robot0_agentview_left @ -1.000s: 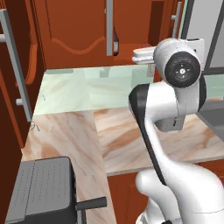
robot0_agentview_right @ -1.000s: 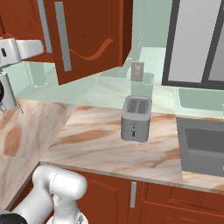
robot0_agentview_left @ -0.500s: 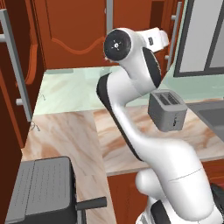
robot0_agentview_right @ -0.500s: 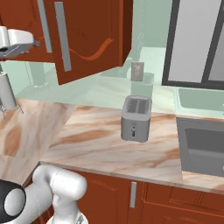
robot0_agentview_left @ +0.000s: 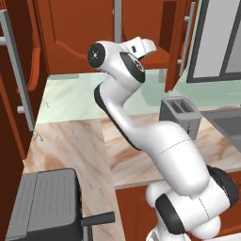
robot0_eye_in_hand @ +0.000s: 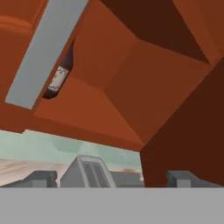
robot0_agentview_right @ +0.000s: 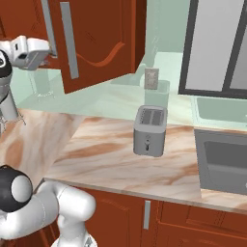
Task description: The dining table condiment station is running low on ketchup. Refill the condiment station by opening the cabinet and taking the ketchup from the cabinet and placing it on the dining table.
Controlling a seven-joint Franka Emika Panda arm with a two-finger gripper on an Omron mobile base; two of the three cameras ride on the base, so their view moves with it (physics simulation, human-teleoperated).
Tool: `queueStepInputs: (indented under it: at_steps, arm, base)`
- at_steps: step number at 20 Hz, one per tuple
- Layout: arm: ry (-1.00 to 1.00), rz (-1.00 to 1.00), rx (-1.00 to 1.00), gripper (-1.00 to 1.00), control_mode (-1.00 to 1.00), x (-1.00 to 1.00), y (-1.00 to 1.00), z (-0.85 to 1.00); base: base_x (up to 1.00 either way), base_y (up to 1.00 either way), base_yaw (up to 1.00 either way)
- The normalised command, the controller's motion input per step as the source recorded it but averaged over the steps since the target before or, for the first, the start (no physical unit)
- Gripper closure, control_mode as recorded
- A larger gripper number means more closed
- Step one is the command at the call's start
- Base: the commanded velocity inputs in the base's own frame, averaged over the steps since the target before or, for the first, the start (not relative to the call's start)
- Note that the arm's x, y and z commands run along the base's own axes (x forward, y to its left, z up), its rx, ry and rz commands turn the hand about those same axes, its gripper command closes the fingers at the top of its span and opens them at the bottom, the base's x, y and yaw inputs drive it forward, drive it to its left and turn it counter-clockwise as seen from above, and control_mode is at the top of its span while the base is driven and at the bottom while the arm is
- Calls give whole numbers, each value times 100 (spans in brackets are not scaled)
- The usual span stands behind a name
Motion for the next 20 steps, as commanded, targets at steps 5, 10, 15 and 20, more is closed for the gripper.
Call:
queueStepInputs:
  at_steps: [5, 10, 15, 20]
  arm:
    - [5, -1, -1, -100, -100, 50, -53, -17]
    - [8, 0, 0, -100, -100, 10, -98, -3]
    - [0, 0, 0, -100, -100, -24, -96, 0]
    - [0, -2, 2, -100, -100, -50, -100, 0]
  base:
    - [0, 0, 0]
    - [0, 0, 0]
    - [0, 0, 0]
    - [0, 0, 0]
